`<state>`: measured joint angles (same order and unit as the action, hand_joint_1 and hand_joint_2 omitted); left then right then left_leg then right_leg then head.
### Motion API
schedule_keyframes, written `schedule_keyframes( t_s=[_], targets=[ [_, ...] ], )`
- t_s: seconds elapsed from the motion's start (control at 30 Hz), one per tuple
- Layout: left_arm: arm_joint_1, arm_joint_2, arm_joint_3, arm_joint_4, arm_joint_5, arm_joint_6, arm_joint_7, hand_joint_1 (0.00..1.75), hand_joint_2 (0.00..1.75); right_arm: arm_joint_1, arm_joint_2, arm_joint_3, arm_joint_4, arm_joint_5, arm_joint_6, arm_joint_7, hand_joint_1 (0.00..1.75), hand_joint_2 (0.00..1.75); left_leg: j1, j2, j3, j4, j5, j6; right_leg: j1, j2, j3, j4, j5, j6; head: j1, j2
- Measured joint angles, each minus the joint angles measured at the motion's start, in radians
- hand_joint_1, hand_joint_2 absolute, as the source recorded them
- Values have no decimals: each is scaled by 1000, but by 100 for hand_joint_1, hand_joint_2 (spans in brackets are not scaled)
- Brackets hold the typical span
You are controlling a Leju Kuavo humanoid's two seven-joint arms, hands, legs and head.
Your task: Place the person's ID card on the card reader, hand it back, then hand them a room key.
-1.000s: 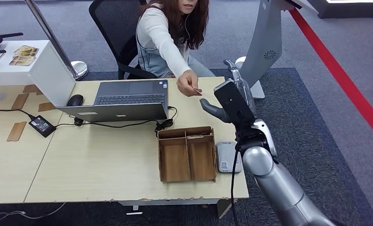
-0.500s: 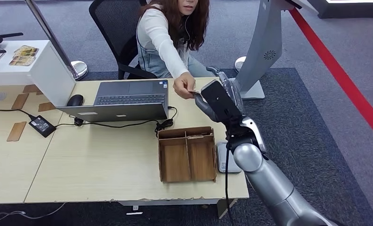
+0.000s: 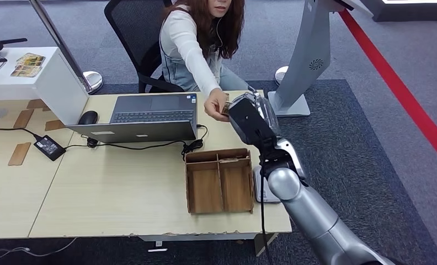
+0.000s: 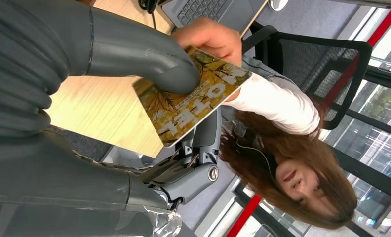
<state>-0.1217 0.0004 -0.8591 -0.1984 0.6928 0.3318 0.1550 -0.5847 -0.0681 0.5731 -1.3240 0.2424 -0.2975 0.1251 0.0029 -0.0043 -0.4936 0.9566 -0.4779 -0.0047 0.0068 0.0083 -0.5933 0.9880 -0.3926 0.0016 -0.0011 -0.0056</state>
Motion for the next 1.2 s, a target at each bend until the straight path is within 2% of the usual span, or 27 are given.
schedule_keyframes(
  t_s=[0.3, 0.53, 0.87, 1.2],
  targets=[
    [0, 0, 0, 0, 4, 0, -1, 0, 0, -4, -8, 8, 10, 37, -19, 14, 159, 175, 0, 0, 1, 0, 0, 0, 0, 0, 0, 0, 0, 0, 0, 0],
    [2, 0, 0, 0, 19, 6, 0, 0, 0, 10, -71, -17, -70, 88, -39, 71, 169, 175, -1, 0, 2, 0, 0, 0, 0, 0, 0, 0, 0, 0, 0, 0],
    [2, 4, 0, 0, 22, 15, 39, 0, 0, 149, -158, -86, -196, 178, -49, 112, 175, 175, 0, 0, 1, 0, 0, 0, 0, 0, 0, 0, 0, 0, 0, 0],
    [2, 11, 0, 0, 23, 24, 41, 0, 0, 213, -187, -122, -245, 199, -50, 120, 175, 175, 0, 0, 1, 0, 0, 0, 0, 0, 0, 0, 0, 0, 0, 0]
  ],
)
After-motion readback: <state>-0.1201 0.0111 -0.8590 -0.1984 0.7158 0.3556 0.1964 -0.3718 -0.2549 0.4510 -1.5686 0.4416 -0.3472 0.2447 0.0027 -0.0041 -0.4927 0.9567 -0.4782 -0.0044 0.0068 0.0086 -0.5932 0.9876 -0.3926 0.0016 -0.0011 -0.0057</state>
